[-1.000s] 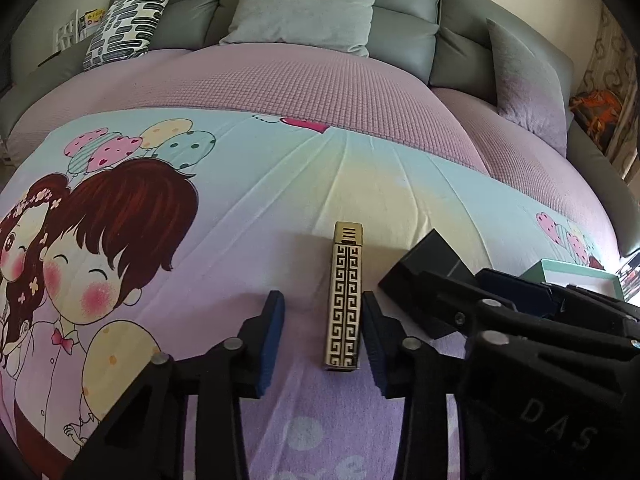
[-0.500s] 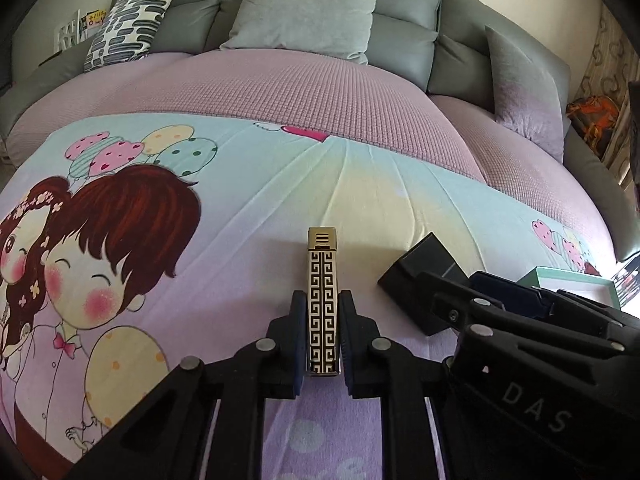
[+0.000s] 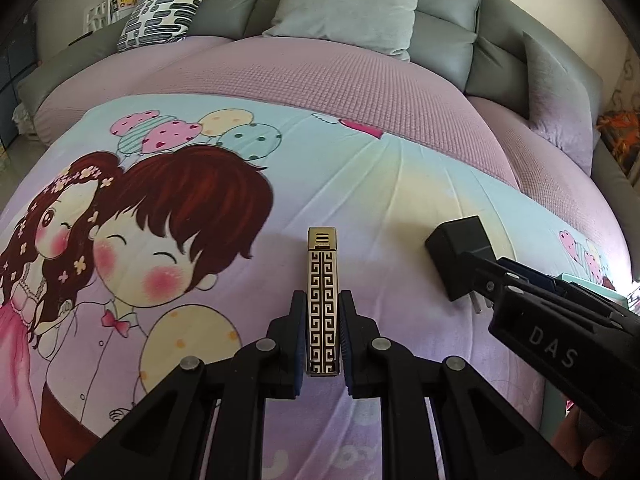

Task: Organize rigid objects
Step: 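Grasp the gold-patterned bar with the left tool while the right tool grasps the black charger, then carry the gold bar with the left tool while the right tool carries the black charger to the tray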

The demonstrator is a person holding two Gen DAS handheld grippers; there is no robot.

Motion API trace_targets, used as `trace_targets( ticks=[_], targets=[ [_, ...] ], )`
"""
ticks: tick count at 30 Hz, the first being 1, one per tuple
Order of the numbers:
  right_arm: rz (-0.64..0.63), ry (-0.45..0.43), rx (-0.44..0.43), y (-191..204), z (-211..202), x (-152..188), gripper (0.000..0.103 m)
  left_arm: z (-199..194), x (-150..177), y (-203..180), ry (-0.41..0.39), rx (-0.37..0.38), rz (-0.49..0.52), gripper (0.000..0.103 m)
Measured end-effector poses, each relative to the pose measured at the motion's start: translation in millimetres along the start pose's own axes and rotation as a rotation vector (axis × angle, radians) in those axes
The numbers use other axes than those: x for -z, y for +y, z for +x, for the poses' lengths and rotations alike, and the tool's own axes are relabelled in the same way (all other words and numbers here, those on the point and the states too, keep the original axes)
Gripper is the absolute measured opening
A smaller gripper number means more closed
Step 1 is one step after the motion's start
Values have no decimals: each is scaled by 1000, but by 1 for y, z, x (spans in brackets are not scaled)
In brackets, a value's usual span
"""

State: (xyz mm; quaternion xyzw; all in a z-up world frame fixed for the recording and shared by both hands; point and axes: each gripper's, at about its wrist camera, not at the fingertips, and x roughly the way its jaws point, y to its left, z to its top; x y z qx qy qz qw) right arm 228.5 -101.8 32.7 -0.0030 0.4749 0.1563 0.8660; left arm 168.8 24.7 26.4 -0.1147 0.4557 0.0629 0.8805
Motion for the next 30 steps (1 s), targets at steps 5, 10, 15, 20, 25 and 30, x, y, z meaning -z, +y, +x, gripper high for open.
trace_targets(
  ticks=[5, 10, 15, 20, 25, 30],
  targets=[
    [-8, 21, 26, 4, 11, -4, 48, 0, 0, 1, 11, 0, 2, 16],
    [8, 39, 39, 2, 21, -6, 48, 4, -1, 3, 19, 5, -5, 16],
    [-8, 37, 62, 3, 24, -8, 48, 6, -1, 2, 20, 0, 0, 16],
    [-32, 33, 87, 6, 24, -8, 46, 7, -1, 2, 18, -2, 2, 16],
    [-39, 25, 86, 7, 21, -5, 44, 6, -1, 1, 17, -8, 9, 16],
    [-10, -2, 63, 5, 7, 5, 44, 1, -1, 4, 8, 4, -5, 16]
  ],
)
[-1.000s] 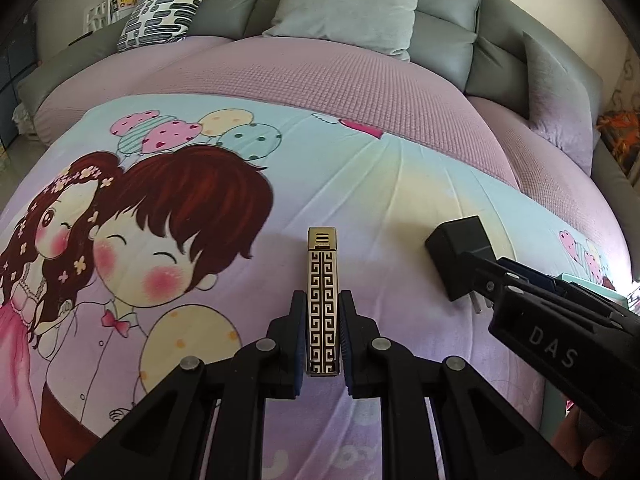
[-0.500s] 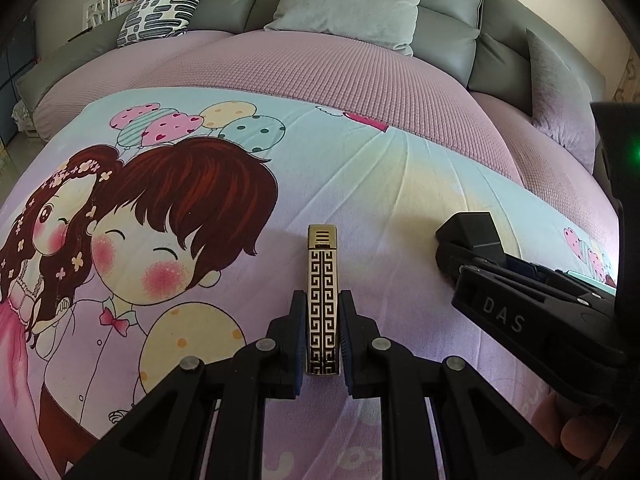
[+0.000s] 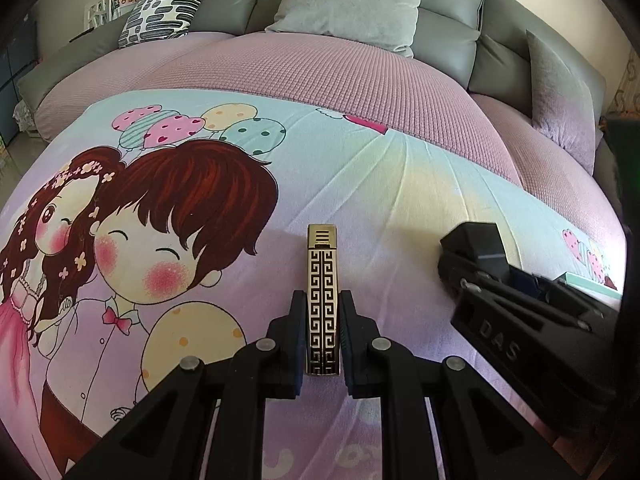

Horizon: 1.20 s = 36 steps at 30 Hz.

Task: Organize rigid objects
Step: 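Carry the gold bar with the left tool while the right tool carries the black charger to the tray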

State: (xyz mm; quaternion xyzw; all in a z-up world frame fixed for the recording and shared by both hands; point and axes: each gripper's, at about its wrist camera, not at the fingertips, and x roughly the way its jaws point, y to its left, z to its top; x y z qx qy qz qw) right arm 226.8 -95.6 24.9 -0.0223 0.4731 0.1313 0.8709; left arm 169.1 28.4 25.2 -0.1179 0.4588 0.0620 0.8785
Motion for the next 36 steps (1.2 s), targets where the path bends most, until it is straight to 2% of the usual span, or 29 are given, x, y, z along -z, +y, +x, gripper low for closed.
trace_targets(
  ticks=[6, 15, 21, 28, 32, 36],
  targets=[
    [62, -54, -30, -7, -29, 20, 44, -17, 0, 3, -31, 4, -12, 16],
    [209, -154, -44, -27, -98, 60, 44, -70, 11, 3, -112, -3, 2, 16],
    [258, -212, 4, -45, -138, 79, 44, -98, 16, -12, -161, 7, 53, 16],
    [290, -239, 82, -75, -174, 98, 44, -126, 18, -47, -234, 113, 130, 16],
    [319, -249, 136, -99, -182, 104, 44, -130, 21, -75, -242, 151, 197, 16],
    [367, -228, 230, -132, -185, 112, 44, -131, 26, -100, -236, 199, 241, 16]
  ],
)
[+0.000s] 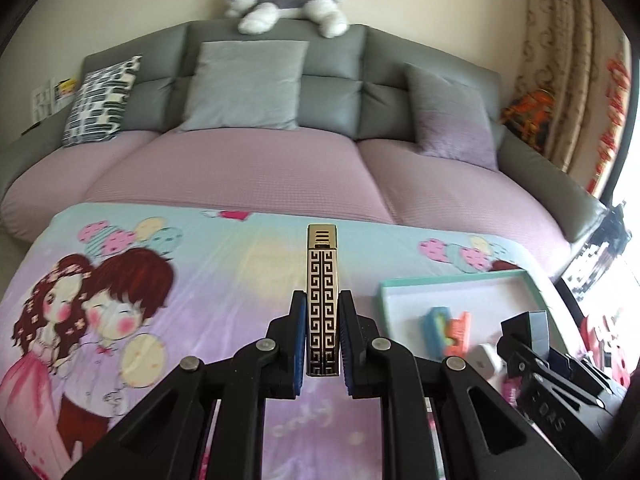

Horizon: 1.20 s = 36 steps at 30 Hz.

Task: Organize rigid objects
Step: 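Carry the gold bar with the left tool while the right tool carries the black charger to the tray, then open the left tool to drop the gold bar while the right tool releases the charger in the tray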

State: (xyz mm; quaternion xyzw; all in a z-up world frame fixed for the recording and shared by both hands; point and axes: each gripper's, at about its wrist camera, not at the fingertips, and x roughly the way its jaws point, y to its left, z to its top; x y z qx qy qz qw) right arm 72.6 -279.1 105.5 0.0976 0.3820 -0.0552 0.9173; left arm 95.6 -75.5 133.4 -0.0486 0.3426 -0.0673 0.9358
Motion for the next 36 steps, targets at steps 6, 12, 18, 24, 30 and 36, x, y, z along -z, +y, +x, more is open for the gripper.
trace_targets(
  ticks=[6, 12, 18, 24, 30, 36],
  targets=[
    [105, 31, 95, -51, 5, -1, 44, 7, 4, -52, 25, 63, 103, 16],
    [160, 46, 116, -78, 6, 2, 44, 20, 13, -104, 52, 129, 204, 16],
    [168, 79, 134, -91, 14, 4, 44, 37, 28, -134, 112, 143, 279, 16],
    [183, 86, 126, -100, 16, 5, 44, 46, 33, -140, 139, 135, 296, 16],
    [163, 112, 118, -98, 22, 7, 44, 47, 36, -144, 147, 136, 305, 16],
    [149, 126, 119, -95, 24, 8, 45, 44, 33, -142, 149, 134, 303, 18]
  ],
)
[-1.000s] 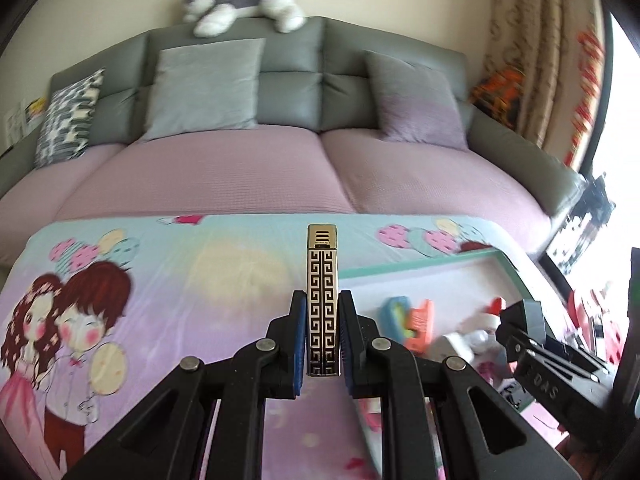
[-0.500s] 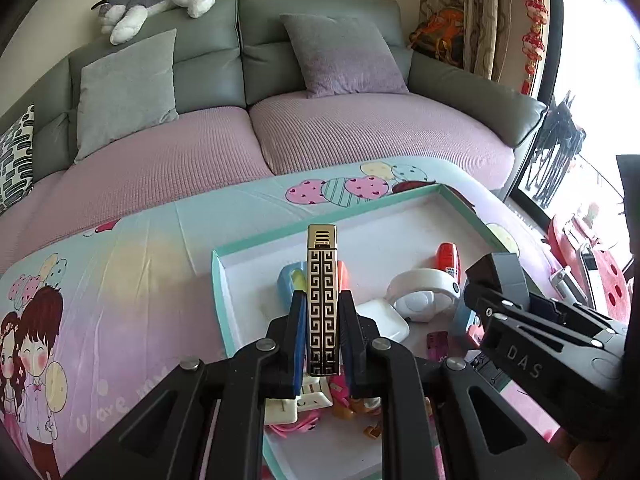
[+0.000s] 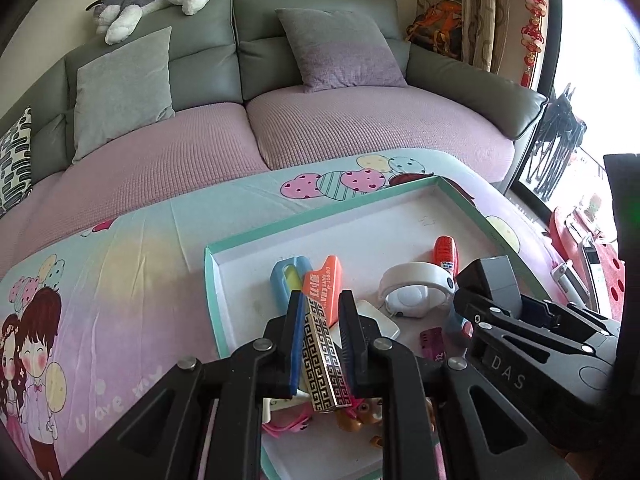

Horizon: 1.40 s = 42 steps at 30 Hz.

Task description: Organize rigid objects

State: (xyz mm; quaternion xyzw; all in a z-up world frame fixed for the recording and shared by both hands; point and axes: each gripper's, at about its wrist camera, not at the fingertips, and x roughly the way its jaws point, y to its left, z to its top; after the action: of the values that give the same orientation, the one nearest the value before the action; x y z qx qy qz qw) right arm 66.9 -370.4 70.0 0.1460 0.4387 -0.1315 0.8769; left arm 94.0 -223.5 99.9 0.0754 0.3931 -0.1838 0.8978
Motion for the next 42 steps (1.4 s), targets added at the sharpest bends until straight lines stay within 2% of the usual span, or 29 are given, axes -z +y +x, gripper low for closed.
trace_targets(
  ticks=[4, 6, 8, 12, 15, 19, 22, 24, 26, 27, 28, 30, 33, 42],
  targets=[
    [-13, 8, 3, 2, 2, 0, 45, -7, -2, 3, -10, -13, -4, 29],
    [-16, 12, 4, 3, 2, 0, 45, -13, -4, 6, -26, -17, -8, 40],
    [-19, 17, 9, 4, 3, 0, 45, -19, -6, 11, -38, -30, -16, 45],
    [-14, 18, 20, 3, 4, 0, 55, -26, -6, 24, -50, -70, -44, 58],
    [-12, 11, 15, 3, 2, -1, 56, -26, -4, 37, -47, -123, -85, 71],
    [-19, 11, 15, 4, 2, -1, 64, -23, 4, 56, -19, -204, -130, 76],
    [-21, 7, 15, 5, 0, -1, 72, -21, 17, 70, 8, -243, -166, 79],
    [-23, -1, 7, 7, -3, 1, 74, -22, 26, 77, 22, -253, -186, 80],
    [-17, -18, -5, 9, -9, 4, 84, -23, 35, 85, 33, -271, -200, 82],
    [-17, -25, -15, 11, -12, 6, 93, -24, 38, 87, 35, -280, -204, 91],
    [-22, -34, -23, 13, -15, 7, 98, -26, 42, 91, 33, -292, -211, 95],
    [-41, -50, -32, 20, -20, 10, 101, -31, 47, 97, 16, -309, -235, 98],
    [-62, -65, -53, 28, -28, 17, 103, -39, 58, 107, 0, -287, -281, 99],
    [-144, -62, -51, 42, -39, 52, 103, -48, 98, 119, 43, -274, -343, 100]
  ],
)
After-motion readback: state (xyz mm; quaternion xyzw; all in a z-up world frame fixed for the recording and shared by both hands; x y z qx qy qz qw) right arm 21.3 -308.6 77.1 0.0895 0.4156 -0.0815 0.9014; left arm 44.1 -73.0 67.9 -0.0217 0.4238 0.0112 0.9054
